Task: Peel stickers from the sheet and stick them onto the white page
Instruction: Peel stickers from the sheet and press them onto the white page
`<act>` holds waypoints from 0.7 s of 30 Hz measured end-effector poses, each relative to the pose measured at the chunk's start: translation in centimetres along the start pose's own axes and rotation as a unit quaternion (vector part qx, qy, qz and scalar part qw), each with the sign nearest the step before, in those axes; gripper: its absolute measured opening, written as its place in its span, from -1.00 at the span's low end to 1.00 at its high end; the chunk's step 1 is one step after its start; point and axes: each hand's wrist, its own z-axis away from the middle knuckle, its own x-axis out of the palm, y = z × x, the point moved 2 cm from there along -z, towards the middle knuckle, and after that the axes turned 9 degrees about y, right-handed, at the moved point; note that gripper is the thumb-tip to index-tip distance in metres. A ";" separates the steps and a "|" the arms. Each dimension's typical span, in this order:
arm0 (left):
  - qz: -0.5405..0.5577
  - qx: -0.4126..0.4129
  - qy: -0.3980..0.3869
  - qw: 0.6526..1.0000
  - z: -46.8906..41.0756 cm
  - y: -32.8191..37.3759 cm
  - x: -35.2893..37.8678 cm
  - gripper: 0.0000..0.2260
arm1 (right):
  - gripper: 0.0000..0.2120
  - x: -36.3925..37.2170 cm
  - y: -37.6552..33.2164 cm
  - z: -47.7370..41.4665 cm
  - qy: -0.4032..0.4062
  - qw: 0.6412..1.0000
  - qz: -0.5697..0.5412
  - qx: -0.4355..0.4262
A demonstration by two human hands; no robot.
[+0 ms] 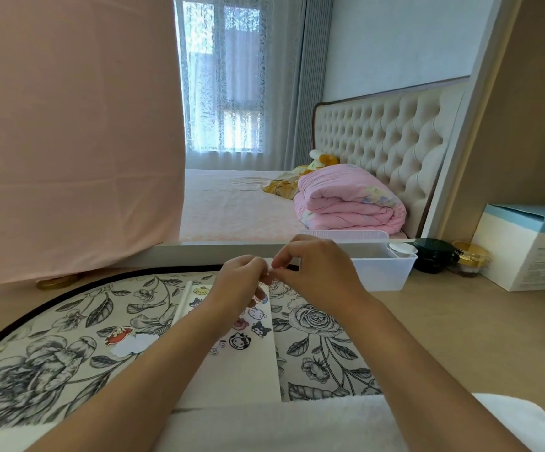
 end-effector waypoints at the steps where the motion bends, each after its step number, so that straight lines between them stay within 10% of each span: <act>1: 0.008 -0.005 -0.004 1.000 0.1 0.1 0.0 -0.81 | -0.96 0.0 -0.1 0.1 0.003 1.000 0.007 -0.003; 9: 0.093 -0.048 -0.022 0.994 0.1 0.4 -0.7 -0.69 | -0.92 0.8 0.0 0.1 -0.011 0.987 -0.100 0.124; 16: -0.004 0.015 0.032 0.999 1.1 0.1 -4.7 -0.91 | -0.84 2.2 -1.2 1.4 -0.136 0.808 -0.429 0.381; 21: -0.037 0.032 0.030 0.998 2.6 -0.3 -7.3 -0.90 | -0.81 3.2 -2.9 1.9 -0.191 0.785 -0.448 0.384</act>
